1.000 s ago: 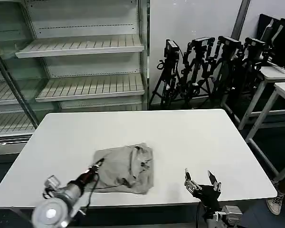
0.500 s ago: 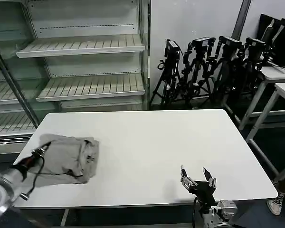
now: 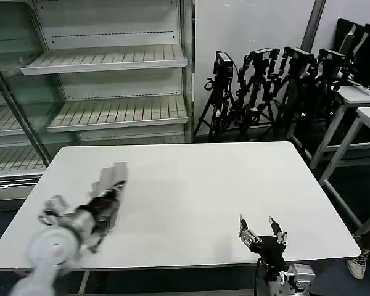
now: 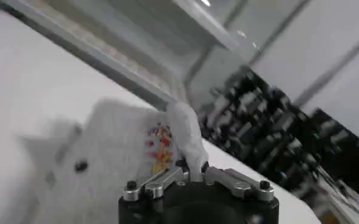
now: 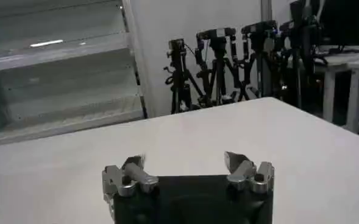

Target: Fold and organize the clothes.

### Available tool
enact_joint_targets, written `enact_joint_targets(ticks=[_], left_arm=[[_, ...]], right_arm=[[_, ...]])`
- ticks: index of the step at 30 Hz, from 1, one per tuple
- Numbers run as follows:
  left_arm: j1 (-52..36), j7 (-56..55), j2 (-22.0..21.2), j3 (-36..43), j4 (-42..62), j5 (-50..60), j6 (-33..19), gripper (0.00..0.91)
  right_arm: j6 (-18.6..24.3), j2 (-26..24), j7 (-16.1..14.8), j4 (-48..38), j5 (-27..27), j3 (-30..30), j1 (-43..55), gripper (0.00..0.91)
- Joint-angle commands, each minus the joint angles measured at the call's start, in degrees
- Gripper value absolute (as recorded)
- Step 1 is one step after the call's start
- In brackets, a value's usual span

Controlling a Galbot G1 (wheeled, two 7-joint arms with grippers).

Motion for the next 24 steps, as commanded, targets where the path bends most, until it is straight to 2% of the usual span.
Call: enact_joint_targets(ticks=[1, 3, 8, 9, 10, 20, 24], left_arm=[[-15.8, -3.6, -19.9, 29.3, 8.8, 14.4, -0.7, 0.04], [-17.5, -3.7, -22.2, 31.0, 11.7, 15.3, -1.2, 0.04], [-18.8, -2.6, -24.0, 33.6, 16.0, 19.0, -1.4, 0.05], [-18.9, -2.2, -24.0, 34.0, 16.4, 20.6, -1.4, 0.534], [-19.0, -1.8, -24.0, 34.0, 16.6, 21.3, -1.5, 0.907], [-19.5, 2.7, -21.8, 33.6, 16.9, 30.9, -4.0, 0.907], [-19.1, 5.6, -20.4, 30.8, 13.5, 34.9, -8.8, 0.907]], right_arm=[[0.4, 0.1, -0.1, 2.0, -0.8, 1.9, -2.7, 0.907], [0.5, 0.1, -0.1, 2.0, -0.7, 2.2, -2.7, 0.907], [0.5, 0.4, 0.0, 2.1, -0.6, 2.6, -2.5, 0.907], [0.5, 0.5, 0.0, 2.1, -0.5, 2.7, -2.4, 0.907], [0.5, 0.5, 0.0, 2.1, -0.5, 2.7, -2.4, 0.907], [0.5, 1.3, -0.1, 2.2, -1.1, 2.6, -2.3, 0.907], [1.7, 1.2, -0.5, 2.5, -2.9, 2.8, -2.1, 0.907]])
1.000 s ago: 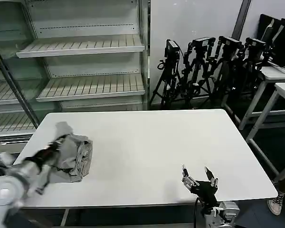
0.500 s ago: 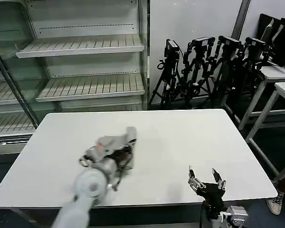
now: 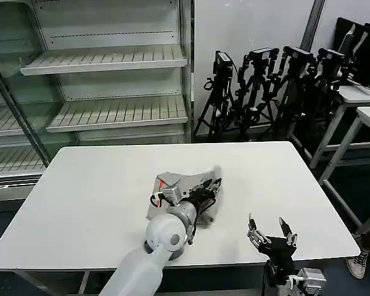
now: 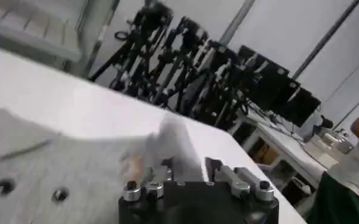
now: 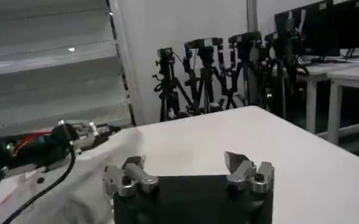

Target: Fold and organize the clothes.

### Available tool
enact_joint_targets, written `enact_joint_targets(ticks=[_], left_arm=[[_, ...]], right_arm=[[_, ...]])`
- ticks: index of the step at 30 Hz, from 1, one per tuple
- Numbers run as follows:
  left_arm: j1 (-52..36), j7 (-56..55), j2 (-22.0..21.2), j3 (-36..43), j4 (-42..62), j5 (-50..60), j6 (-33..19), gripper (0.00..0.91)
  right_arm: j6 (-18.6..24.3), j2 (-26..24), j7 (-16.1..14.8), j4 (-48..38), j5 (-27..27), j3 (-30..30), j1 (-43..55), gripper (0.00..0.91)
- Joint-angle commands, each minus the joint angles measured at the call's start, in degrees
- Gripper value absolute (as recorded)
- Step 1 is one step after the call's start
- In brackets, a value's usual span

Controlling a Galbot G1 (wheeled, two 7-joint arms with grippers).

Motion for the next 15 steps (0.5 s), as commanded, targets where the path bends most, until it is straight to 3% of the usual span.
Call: enact_joint_targets(ticks=[1, 11, 15], left_arm=[[-1.2, 5.2, -0.1, 0.4, -1.9, 13.0, -7.7, 0.907], [17.6, 8.6, 12.5, -15.9, -17.8, 31.3, -15.5, 0.907], [29.8, 10.5, 14.1, -24.7, -23.1, 36.5, -16.5, 0.907]], right_arm=[[1.7, 0.0, -0.5, 0.3, -2.8, 0.3, 0.0, 0.907], [4.8, -0.2, -2.5, -1.3, -10.1, -0.8, 1.7, 0.907], [5.3, -0.2, -3.0, -2.4, -10.6, -1.7, 2.9, 0.907]])
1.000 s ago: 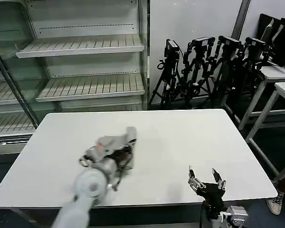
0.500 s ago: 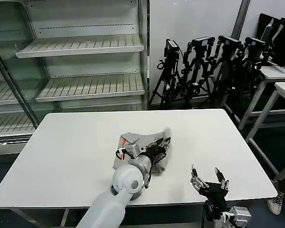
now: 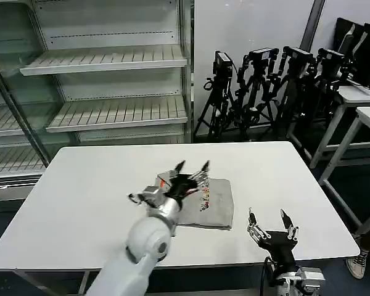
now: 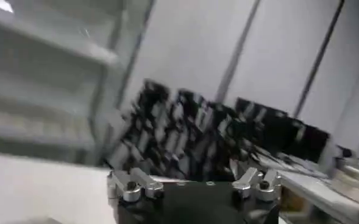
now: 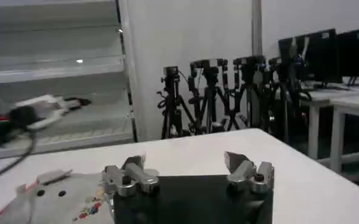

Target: Fold and organize the clothes.

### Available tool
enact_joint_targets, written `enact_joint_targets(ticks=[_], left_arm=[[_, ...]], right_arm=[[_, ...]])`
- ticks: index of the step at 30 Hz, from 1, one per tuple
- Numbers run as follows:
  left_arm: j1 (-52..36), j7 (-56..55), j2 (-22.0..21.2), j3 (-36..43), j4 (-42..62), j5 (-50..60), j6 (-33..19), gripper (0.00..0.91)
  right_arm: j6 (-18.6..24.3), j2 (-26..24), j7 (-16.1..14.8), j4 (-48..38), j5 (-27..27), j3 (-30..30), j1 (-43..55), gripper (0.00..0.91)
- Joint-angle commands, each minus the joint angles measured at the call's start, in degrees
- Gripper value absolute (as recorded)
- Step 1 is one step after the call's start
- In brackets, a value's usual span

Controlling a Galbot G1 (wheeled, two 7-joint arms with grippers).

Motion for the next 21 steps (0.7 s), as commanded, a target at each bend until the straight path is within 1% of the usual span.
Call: enact_joint_targets(ticks=[1, 4, 6, 10, 12, 21], left_arm=[[25.5, 4.4, 9.1, -19.3, -15.2, 19.2, -7.9, 0.907], [31.6, 4.4, 9.2, -20.9, -17.2, 21.2, -9.6, 0.907], [34.6, 5.0, 8.4, -22.2, -17.8, 22.9, -10.5, 0.907], [36.1, 5.2, 6.5, -23.5, -18.6, 24.9, -10.9, 0.907], [36.6, 5.3, 5.7, -23.4, -19.2, 26.8, -11.4, 0.907], [37.0, 4.7, 3.9, -22.6, -19.5, 30.4, -11.6, 0.907]], right_arm=[[2.2, 0.2, -1.1, -2.2, -5.7, -1.3, 1.9, 0.907], [2.5, 0.3, -1.2, -2.7, -6.3, -1.9, 2.7, 0.907], [2.7, 0.3, -1.2, -3.1, -6.3, -2.3, 3.4, 0.907], [3.2, 0.4, -1.1, -3.3, -6.4, -2.7, 3.9, 0.907], [3.1, 0.5, -0.2, -2.7, -6.5, -3.0, 3.9, 0.907], [3.5, -0.2, 0.1, -2.9, -6.7, -2.6, 3.7, 0.907]])
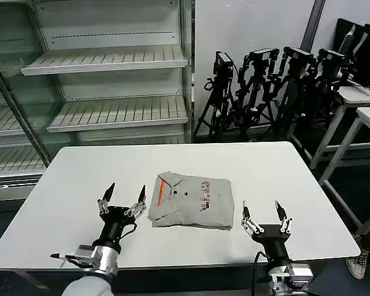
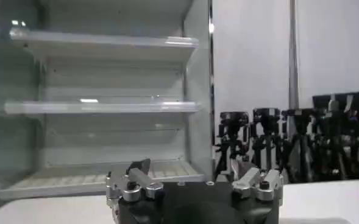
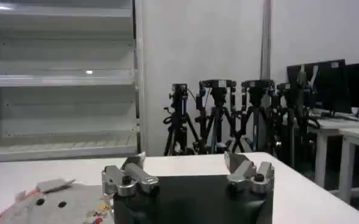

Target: Fold and organize the clothes.

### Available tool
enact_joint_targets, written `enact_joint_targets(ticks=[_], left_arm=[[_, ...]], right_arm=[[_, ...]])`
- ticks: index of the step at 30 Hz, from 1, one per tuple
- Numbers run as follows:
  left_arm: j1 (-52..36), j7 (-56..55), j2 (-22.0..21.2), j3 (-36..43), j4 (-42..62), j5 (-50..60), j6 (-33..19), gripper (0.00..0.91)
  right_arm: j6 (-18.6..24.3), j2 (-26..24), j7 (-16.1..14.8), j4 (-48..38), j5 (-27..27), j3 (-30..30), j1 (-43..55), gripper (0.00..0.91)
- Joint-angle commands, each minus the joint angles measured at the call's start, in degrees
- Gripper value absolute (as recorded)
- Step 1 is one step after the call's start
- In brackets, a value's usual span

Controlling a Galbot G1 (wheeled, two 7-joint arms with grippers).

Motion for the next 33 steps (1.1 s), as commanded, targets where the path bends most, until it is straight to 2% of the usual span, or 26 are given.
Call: enact_joint_targets(ticks=[1, 15, 19, 33], left_arm=[[7.6, 0.2, -1.2, -3.5, -3.4, 7.8, -2.1, 0.907], [8.6, -0.1, -2.4, -3.2, -4.3, 7.9, -1.9, 0.907], [8.7, -0.1, -2.7, -3.1, -4.5, 7.9, -1.9, 0.907], [8.7, -0.1, -3.1, -2.8, -4.7, 7.6, -1.7, 0.907]], right_arm=[[0.5, -0.2, 0.5, -0.2, -1.1, -0.2, 0.7, 0.907], [0.5, 0.0, 1.2, -0.3, -1.1, -0.4, 1.0, 0.907], [-1.0, 0.1, 1.6, 0.5, -2.4, -0.4, 0.8, 0.907], [-1.6, 0.3, 1.2, 1.1, -5.0, -0.1, 0.8, 0.907]])
